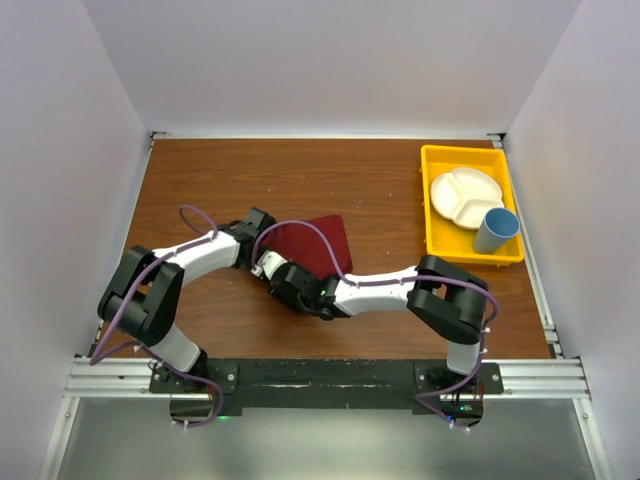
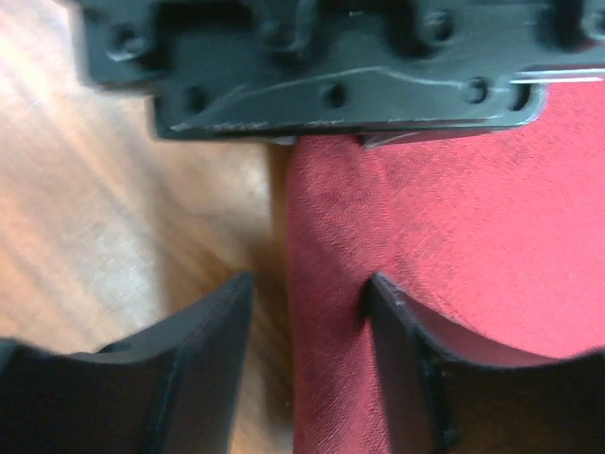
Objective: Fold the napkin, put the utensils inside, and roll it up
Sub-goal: Roll the napkin with the utensil
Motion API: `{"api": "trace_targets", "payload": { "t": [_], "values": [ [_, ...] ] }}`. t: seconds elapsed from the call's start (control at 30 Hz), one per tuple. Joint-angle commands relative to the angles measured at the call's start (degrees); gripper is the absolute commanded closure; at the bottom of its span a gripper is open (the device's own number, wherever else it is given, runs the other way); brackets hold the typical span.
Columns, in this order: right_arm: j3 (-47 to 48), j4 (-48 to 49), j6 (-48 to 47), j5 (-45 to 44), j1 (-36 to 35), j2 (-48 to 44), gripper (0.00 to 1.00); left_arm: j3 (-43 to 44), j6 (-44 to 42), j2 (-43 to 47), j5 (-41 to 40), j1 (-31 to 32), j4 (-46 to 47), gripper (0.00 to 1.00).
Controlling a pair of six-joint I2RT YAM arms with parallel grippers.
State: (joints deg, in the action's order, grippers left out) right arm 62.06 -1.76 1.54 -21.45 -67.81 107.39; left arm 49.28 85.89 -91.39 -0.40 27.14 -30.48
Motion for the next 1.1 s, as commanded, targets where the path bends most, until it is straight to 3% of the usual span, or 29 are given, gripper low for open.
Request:
{"api": "trace_targets", "payload": {
  "t": [0.0, 0.1, 0.13, 0.17, 0.2, 0.3, 0.4, 0.43, 0.57, 0.67, 1.07],
  "values": [
    [1.3, -0.5, 4.6, -3.8, 0.0, 1.5, 0.67, -2.4, -1.6, 1.3, -0.5, 0.1, -3.1, 1.00],
    [-1.7, 0.1, 7.9, -2.6, 0.2, 0.4, 0.83, -2.3, -3.7, 4.5, -4.0, 0.1, -1.9, 1.00],
    [-2.4, 0.4, 8.7, -1.8, 0.3, -0.1, 0.95, -2.2, -5.8, 5.4, -5.0, 0.1, -1.4, 0.95],
    [-3.2, 0.9, 9.3, -1.1, 0.6, -1.0, 1.00, -1.7, -6.9, 7.5, -6.3, 0.1, -1.3, 0.90],
    [-4.7, 1.5, 9.8, 0.3, 1.1, -1.5, 1.00, -1.5, -7.9, 8.6, -9.1, 0.1, -1.5, 0.68],
    [-7.4, 4.6, 12.3, 10.1, 4.3, -3.7, 1.00, -1.6, -11.3, 13.5, -12.5, -0.2, -0.9, 0.40],
    [-9.3, 6.8, 14.9, 21.2, 8.6, -4.5, 1.00, -2.6, -14.8, 19.3, -15.1, -0.2, 0.2, 0.29],
    [-9.9, 7.8, 16.6, 28.6, 11.5, -4.4, 1.00, -2.9, -15.4, 20.6, -15.6, -0.3, 0.4, 0.27],
    [-7.9, 5.8, 19.9, 44.8, 18.4, 0.3, 1.00, -4.7, -17.2, 25.4, -14.9, -0.7, 2.3, 0.22],
    [-3.6, 3.2, 21.3, 52.8, 21.4, 5.4, 1.00, -5.2, -18.2, 23.5, -11.2, -0.7, 4.3, 0.24],
    [3.1, 0.6, 25.3, 70.5, 29.6, 17.1, 1.00, -4.2, -18.9, 9.2, -3.6, -0.7, 12.0, 0.24]
  ]
}}
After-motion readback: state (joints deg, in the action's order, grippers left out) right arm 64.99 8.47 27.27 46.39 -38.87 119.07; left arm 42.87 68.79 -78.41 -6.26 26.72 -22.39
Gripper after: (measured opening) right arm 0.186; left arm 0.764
